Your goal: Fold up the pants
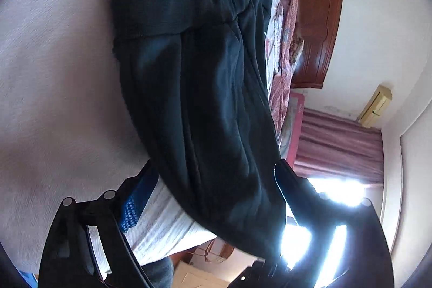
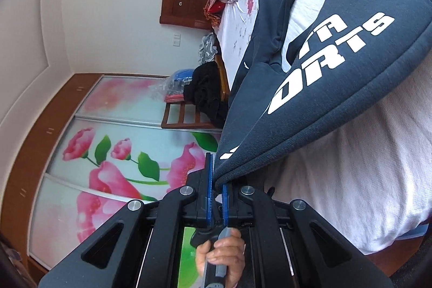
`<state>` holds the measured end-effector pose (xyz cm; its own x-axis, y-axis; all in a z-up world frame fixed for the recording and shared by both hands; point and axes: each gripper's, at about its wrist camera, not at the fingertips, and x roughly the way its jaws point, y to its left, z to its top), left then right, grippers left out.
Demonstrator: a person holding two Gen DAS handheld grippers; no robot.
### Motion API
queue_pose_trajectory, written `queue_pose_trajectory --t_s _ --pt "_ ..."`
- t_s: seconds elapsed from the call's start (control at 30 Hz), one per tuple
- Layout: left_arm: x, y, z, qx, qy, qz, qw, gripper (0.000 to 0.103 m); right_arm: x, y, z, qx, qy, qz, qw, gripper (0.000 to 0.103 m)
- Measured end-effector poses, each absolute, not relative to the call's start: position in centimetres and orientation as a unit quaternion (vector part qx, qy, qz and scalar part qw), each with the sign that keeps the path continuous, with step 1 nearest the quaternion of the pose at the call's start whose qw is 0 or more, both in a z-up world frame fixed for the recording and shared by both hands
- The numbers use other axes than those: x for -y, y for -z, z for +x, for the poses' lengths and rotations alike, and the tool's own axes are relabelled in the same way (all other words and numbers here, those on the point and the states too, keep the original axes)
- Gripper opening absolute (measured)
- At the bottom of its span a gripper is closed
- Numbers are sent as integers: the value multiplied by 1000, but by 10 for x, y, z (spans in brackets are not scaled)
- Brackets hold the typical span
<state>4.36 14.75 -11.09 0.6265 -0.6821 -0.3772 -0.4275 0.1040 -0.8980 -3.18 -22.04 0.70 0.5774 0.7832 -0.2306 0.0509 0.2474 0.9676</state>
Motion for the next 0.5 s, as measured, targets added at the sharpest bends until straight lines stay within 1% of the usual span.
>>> queue_pose_trajectory --t_s 0.03,0.07,0.13,0.17,0.2,0.3,0.5 --pt "-155 111 51 -407 91 -663 622 85 222 -6 -33 -377 -262 552 696 5" --pt "-160 109 53 -395 84 -661 632 80 220 -6 -33 -378 -259 550 698 5" --pt "-179 104 61 -388 63 -650 650 32 223 -2 -35 -381 -255 547 700 5" --pt "-188 102 68 -390 60 -640 660 19 224 1 -36 -385 -253 545 701 5" --pt "-197 96 70 -396 53 -616 678 9 224 4 -37 -391 -251 539 702 5" --pt "-218 80 61 -387 45 -595 703 7 220 22 -41 -418 -245 528 697 5" --pt "-248 46 32 -367 56 -578 727 7 216 52 -60 -457 -241 522 679 5"
